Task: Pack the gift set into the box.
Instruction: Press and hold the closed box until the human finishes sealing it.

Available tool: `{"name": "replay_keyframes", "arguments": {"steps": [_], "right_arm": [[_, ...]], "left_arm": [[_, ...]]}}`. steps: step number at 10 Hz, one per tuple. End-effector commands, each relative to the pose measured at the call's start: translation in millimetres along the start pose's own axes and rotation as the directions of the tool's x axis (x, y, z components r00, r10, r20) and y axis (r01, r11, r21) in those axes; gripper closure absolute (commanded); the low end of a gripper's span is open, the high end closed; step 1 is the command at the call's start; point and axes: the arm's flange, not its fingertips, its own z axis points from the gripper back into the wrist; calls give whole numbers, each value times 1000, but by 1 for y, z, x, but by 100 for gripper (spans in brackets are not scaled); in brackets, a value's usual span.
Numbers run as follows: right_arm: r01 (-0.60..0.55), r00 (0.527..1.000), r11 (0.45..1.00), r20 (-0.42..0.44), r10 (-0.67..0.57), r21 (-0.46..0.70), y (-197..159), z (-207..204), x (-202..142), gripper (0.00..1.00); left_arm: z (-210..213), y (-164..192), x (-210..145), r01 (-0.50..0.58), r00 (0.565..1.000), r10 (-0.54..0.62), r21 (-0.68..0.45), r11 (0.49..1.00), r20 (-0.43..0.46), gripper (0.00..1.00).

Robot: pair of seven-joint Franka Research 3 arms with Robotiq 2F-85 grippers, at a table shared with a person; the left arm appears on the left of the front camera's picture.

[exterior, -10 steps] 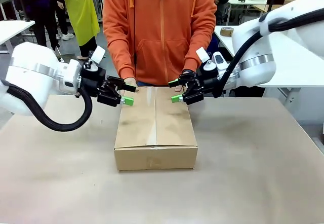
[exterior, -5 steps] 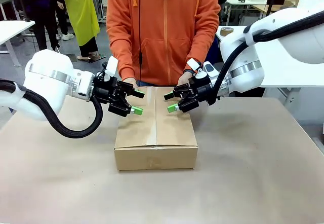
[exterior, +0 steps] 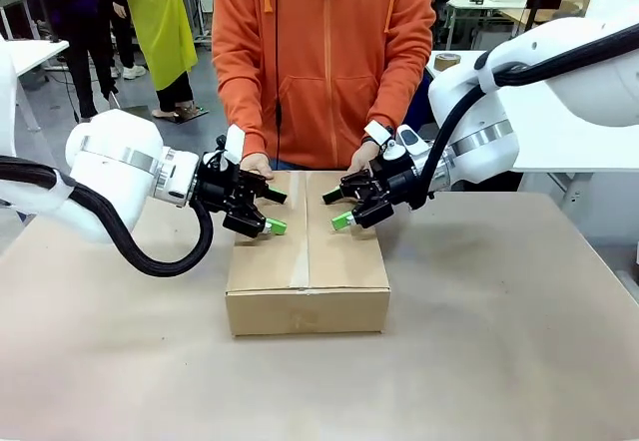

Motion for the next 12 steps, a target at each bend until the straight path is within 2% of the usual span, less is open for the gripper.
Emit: {"name": "replay_keyframes", "arguments": {"steps": [1,2,4,6,7,8,9,12], "right_arm": [[-37,999,997,-42,34,-67,11,6,-16,0],[-42,999,995,-14,41,-94,16,9,-19,0],[-52,998,986,17,55,-158,22,18,-25,0],[-40,999,982,22,44,-184,25,23,-32,0],[-30,999,981,30,37,-190,24,25,-34,0],[-27,999,990,39,32,-137,17,23,-20,0],[-27,999,990,39,32,-137,17,23,-20,0],[-27,999,990,39,32,-137,17,23,-20,0]], "left_arm": [[9,11,-5,-41,999,42,34,999,-2,0],[13,9,-7,-58,998,58,1,998,-37,0],[19,6,-10,-37,998,38,15,999,-56,0],[17,7,-15,-40,995,41,5,999,-87,0],[19,9,-15,-53,996,54,19,998,-72,0],[22,12,-13,-94,994,95,33,995,-54,0],[17,8,-8,-39,999,39,13,999,-36,0],[17,8,-8,-39,999,39,13,999,-36,0]]}}
